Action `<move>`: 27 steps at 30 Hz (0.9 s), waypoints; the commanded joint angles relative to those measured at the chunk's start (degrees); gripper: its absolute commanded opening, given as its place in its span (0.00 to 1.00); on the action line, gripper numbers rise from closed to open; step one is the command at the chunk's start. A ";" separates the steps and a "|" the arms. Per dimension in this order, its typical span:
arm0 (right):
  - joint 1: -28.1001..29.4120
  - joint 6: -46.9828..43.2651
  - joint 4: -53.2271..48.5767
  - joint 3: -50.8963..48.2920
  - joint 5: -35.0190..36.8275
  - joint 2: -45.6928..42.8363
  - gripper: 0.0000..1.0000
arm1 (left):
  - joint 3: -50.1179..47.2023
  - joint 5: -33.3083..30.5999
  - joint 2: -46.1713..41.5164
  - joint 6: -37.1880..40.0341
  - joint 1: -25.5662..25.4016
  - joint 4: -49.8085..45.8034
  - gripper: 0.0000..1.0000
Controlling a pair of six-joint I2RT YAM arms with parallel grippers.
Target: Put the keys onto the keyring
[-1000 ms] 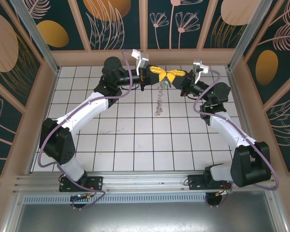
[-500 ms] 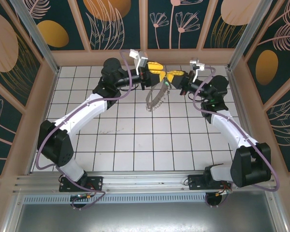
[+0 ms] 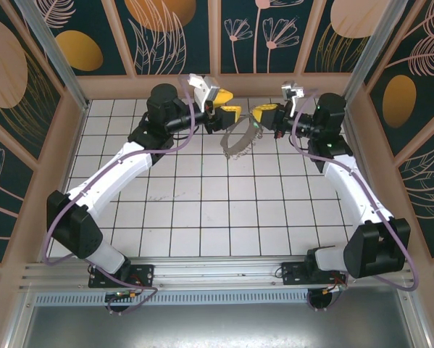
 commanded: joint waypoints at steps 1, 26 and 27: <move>-0.73 -5.37 -6.06 3.50 -4.40 0.54 0.00 | 4.21 -1.65 1.29 5.36 -0.01 -6.56 0.56; -0.74 -14.36 -12.85 11.31 -10.85 6.69 0.00 | 16.48 23.00 11.01 15.29 5.74 -26.81 0.42; -0.44 -13.88 -12.20 11.43 -10.82 6.71 0.00 | 16.35 23.48 11.14 15.94 5.71 -27.14 0.42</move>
